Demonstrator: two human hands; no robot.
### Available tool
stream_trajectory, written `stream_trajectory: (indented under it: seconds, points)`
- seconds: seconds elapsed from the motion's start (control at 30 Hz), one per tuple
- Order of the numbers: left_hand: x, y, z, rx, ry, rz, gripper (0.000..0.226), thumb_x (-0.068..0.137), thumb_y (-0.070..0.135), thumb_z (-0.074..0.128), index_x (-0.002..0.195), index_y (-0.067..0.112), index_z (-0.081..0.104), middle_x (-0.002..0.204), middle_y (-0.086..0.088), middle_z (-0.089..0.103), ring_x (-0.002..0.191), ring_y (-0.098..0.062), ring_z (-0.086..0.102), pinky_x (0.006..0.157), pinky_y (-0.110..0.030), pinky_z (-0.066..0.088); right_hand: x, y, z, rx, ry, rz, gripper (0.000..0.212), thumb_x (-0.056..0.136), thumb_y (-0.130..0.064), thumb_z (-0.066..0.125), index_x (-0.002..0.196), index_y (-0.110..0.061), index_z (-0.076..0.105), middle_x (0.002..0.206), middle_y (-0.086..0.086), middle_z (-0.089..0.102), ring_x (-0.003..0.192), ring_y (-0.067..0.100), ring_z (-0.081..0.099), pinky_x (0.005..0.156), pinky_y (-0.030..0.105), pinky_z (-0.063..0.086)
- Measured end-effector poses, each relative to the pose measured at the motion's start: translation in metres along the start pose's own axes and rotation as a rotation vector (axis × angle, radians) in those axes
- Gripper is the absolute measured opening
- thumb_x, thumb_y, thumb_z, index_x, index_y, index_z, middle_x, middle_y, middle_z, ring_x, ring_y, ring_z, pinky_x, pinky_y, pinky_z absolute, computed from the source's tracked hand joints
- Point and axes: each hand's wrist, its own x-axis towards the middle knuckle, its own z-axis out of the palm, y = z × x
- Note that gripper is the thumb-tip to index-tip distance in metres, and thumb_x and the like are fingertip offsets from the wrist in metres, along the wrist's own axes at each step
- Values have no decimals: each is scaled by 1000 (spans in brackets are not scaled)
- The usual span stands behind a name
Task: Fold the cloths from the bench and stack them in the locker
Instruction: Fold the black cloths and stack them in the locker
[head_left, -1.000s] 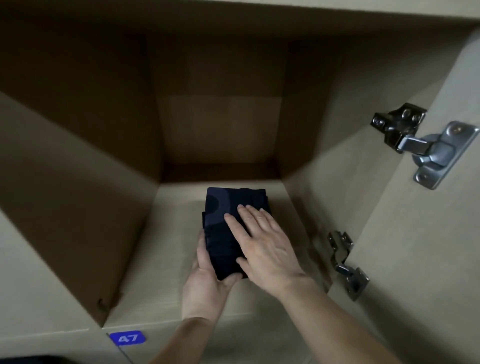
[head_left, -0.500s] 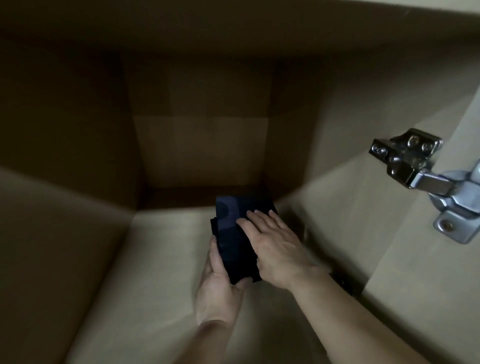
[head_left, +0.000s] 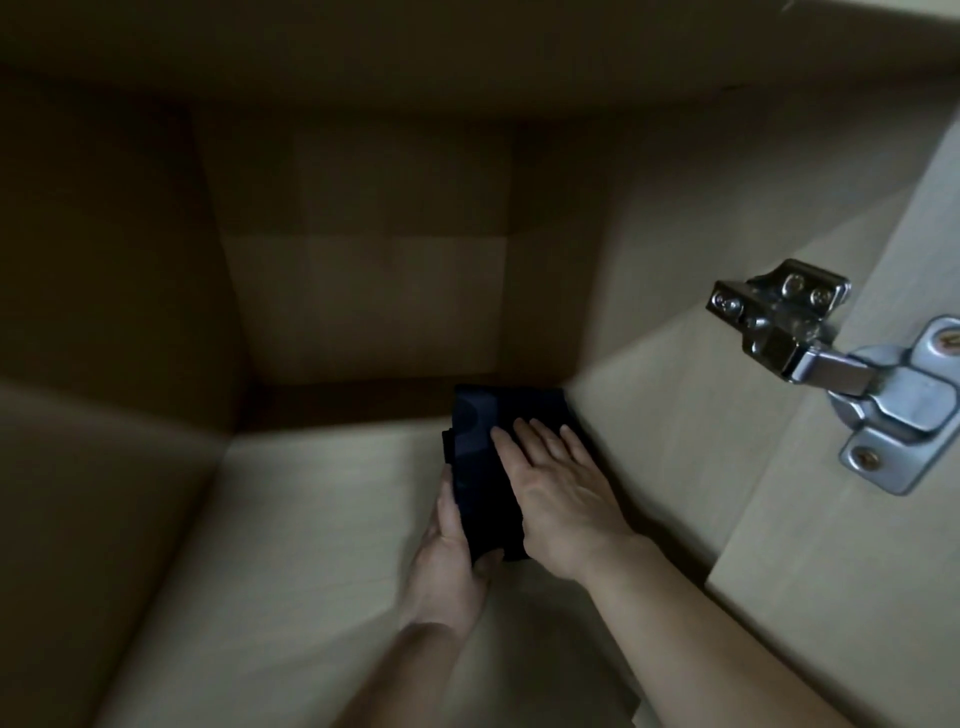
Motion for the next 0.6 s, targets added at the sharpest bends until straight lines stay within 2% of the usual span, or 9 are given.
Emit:
stream_trajectory:
  seconds: [0.07, 0.17, 0.27, 0.33, 0.43, 0.53, 0.6]
  points:
    - [3, -3, -3, -53, -26, 31, 116, 87, 15, 67, 131, 62, -29, 145, -3, 49, 118, -18, 59, 101, -34, 48, 0, 0, 0, 0, -1, -2, 102, 84, -21, 69, 154, -22, -6, 163, 7, -1, 150, 21, -4, 122, 41, -4]
    - [2, -9, -6, -90, -71, 14, 123, 86, 14, 69, 128, 66, -34, 151, -1, 42, 125, -16, 55, 107, -37, 44, 1, 1, -2, 8, 7, -8, 99, 86, -19, 66, 154, -22, -6, 163, 8, -2, 150, 21, -5, 121, 40, -5]
    - [-13, -10, -17, -15, -141, -25, 123, 88, 21, 70, 128, 56, -41, 156, 2, 34, 131, -12, 49, 111, -23, 35, -4, 1, -6, 7, 17, -2, 94, 88, -17, 63, 154, -20, -3, 162, 9, -1, 150, 21, -2, 122, 38, -4]
    - [-29, -6, -33, 59, -159, -56, 116, 89, 26, 69, 138, 43, -35, 160, 1, 24, 139, -14, 38, 112, -17, 26, -11, 1, -10, 19, 38, 9, 87, 90, -19, 60, 154, -18, 2, 162, 9, 3, 149, 22, 2, 122, 37, -2]
    - [-48, 2, -62, 201, -148, -57, 98, 93, 35, 63, 153, 24, -13, 164, 0, 5, 149, -14, 15, 117, -17, 11, -24, -4, -22, 45, 72, 36, 72, 94, -24, 55, 154, -19, 14, 160, 6, 19, 148, 21, 13, 121, 35, 5]
    - [-69, 17, -97, 289, -134, -29, 80, 96, 41, 56, 156, 22, 7, 164, 5, 3, 149, -8, 10, 108, -9, 3, -39, -13, -36, 70, 94, 51, 62, 96, -29, 50, 152, -20, 24, 156, 3, 31, 145, 20, 23, 118, 34, 15]
    - [-87, 33, -123, 308, -132, -28, 75, 97, 45, 51, 156, 23, 12, 163, 7, 6, 149, -8, 8, 111, -12, 5, -49, -23, -47, 91, 86, 37, 59, 98, -33, 47, 151, -20, 26, 155, 3, 34, 144, 21, 26, 117, 34, 18]
